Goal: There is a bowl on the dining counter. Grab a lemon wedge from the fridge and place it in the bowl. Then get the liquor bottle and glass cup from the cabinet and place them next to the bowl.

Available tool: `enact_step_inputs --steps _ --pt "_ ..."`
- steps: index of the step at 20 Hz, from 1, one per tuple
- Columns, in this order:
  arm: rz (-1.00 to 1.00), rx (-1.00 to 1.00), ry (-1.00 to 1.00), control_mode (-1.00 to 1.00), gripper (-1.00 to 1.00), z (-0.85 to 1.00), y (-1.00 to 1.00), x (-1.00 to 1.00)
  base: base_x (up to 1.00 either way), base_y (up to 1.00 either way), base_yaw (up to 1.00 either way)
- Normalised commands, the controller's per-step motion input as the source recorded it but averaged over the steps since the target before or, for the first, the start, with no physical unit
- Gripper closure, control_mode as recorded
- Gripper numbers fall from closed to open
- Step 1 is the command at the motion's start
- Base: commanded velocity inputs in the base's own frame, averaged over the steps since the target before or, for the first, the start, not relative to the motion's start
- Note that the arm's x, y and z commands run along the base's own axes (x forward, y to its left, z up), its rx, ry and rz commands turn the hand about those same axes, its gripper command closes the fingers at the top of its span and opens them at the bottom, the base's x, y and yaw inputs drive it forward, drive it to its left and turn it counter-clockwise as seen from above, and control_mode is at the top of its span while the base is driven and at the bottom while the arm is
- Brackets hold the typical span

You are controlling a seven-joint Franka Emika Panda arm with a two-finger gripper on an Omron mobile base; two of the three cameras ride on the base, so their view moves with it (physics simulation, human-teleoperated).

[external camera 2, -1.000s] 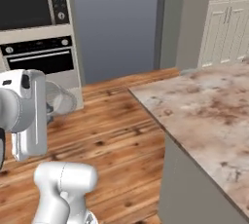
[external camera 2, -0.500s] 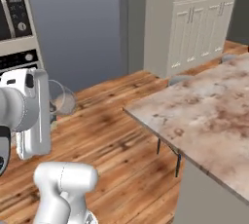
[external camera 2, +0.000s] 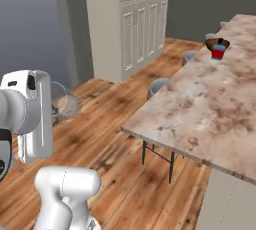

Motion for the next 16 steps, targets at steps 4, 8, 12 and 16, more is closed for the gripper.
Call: enact_step_inputs --steps 4,8,12,16 --pt "0.00 0.00 0.00 1.00 1.00 0.00 0.00 0.00 0.83 0.70 -0.57" --pt "0.00 0.00 0.00 1.00 1.00 0.00 0.00 0.00 0.97 0.83 -0.46" --pt "0.00 0.00 0.00 1.00 1.00 0.00 0.00 0.00 1.00 0.95 -0.34" --pt "0.00 0.00 0.00 1.00 1.00 0.00 0.00 0.00 1.00 0.91 -0.35"
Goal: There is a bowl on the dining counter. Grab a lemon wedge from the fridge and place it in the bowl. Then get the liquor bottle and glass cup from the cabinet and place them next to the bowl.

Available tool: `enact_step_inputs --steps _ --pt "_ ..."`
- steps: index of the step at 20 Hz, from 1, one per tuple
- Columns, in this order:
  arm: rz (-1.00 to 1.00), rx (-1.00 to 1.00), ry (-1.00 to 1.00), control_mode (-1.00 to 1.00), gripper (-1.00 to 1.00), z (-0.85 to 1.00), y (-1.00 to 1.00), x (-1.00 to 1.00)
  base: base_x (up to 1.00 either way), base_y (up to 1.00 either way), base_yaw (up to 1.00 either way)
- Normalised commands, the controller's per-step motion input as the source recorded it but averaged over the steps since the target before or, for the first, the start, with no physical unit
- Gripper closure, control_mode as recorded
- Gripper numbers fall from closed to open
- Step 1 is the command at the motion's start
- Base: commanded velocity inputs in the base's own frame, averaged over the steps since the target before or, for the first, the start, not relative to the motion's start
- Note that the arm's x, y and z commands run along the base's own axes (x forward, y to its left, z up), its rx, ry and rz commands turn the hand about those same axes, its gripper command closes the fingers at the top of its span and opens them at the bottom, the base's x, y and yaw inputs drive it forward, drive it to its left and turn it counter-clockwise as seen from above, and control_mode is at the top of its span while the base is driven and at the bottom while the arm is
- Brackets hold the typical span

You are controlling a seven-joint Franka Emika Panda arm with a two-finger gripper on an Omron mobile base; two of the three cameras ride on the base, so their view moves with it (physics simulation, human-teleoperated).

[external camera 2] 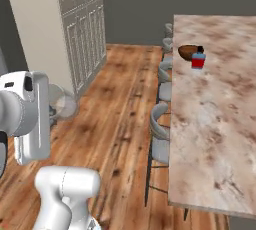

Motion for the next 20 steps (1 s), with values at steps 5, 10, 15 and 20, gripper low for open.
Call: enact_step_inputs --steps 5,10,15,20 --pt "0.00 0.00 0.00 1.00 1.00 0.00 0.00 0.00 1.00 0.88 -0.37" --pt "0.00 0.00 0.00 1.00 1.00 0.00 0.00 0.00 1.00 0.85 -0.40" --pt "0.00 0.00 0.00 1.00 1.00 0.00 0.00 0.00 1.00 0.83 -0.42" --pt "0.00 0.00 0.00 1.00 1.00 0.00 0.00 0.00 0.93 0.78 -0.48"
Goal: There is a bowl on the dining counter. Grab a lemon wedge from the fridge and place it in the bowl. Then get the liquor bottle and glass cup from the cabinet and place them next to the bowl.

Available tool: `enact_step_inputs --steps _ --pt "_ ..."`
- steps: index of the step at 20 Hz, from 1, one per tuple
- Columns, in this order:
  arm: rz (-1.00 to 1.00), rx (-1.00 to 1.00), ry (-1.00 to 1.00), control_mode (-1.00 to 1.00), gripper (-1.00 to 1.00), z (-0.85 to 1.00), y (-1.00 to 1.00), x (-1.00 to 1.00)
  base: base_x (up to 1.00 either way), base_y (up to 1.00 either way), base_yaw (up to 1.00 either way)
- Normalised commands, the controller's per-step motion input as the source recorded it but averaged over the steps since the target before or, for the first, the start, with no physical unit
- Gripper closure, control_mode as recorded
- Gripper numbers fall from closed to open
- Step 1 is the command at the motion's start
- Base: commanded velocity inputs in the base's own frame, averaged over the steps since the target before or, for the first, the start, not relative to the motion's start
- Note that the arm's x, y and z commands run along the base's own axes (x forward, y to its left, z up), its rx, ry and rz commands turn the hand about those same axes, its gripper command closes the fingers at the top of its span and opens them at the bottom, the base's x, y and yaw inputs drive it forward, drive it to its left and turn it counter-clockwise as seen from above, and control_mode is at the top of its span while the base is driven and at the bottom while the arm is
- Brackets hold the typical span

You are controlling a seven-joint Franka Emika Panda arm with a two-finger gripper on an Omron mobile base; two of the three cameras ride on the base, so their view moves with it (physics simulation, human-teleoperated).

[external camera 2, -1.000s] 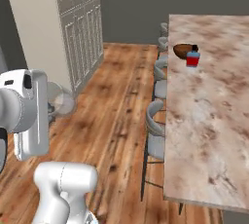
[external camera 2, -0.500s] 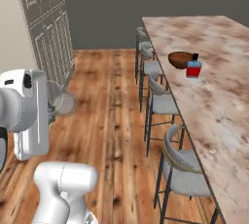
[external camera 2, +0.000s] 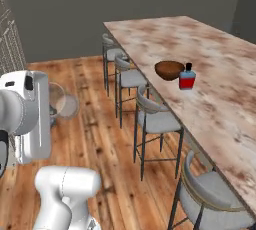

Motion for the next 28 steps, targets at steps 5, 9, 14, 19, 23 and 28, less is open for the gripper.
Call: enact_step_inputs --steps 5,9,14,19,23,28 --pt "0.00 0.00 0.00 1.00 1.00 0.00 0.00 0.00 0.90 0.77 -0.49" --pt "0.00 0.00 0.00 1.00 1.00 0.00 0.00 0.00 0.84 0.81 -0.48" --pt "0.00 0.00 0.00 1.00 1.00 0.00 0.00 0.00 0.75 0.87 -0.45" --pt "0.00 0.00 0.00 1.00 1.00 0.00 0.00 0.00 0.72 0.90 -0.43" --pt "0.00 0.00 0.00 1.00 1.00 0.00 0.00 0.00 0.56 0.98 -0.38" --pt "0.00 0.00 0.00 1.00 1.00 0.00 0.00 0.00 0.57 0.98 -0.38"
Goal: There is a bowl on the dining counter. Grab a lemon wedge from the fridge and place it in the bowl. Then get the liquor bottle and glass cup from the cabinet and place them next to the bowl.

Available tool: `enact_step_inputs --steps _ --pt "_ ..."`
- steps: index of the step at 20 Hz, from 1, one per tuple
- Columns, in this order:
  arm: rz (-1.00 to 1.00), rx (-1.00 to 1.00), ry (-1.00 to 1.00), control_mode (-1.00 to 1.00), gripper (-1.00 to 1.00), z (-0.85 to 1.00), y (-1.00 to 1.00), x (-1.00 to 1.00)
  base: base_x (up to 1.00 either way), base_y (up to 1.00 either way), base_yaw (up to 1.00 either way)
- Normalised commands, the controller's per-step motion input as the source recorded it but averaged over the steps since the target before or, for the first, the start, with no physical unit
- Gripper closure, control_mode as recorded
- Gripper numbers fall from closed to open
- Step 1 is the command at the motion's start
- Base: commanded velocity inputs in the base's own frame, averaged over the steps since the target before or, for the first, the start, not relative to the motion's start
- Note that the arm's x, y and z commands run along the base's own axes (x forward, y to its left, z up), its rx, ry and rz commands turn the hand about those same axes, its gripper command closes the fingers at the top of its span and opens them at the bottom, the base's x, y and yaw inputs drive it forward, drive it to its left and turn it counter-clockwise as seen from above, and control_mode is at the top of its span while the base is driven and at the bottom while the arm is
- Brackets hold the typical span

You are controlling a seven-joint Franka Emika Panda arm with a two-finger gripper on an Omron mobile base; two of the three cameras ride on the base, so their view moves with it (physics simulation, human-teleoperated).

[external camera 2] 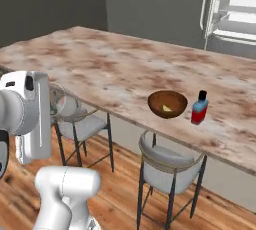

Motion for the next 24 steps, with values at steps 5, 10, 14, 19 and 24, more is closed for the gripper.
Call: enact_step_inputs --steps 5,10,14,19,24 --pt "0.00 0.00 0.00 1.00 1.00 0.00 0.00 0.00 0.66 0.77 -0.46" --pt "0.00 0.00 0.00 1.00 1.00 0.00 0.00 0.00 0.67 0.59 -0.53" --pt "0.00 0.00 0.00 1.00 1.00 0.00 0.00 0.00 0.74 0.58 -0.50" --pt "0.00 0.00 0.00 1.00 1.00 0.00 0.00 0.00 0.95 0.64 -0.36" --pt "-0.03 0.00 0.15 -1.00 1.00 -0.07 0.06 0.40 0.60 0.19 -0.10"
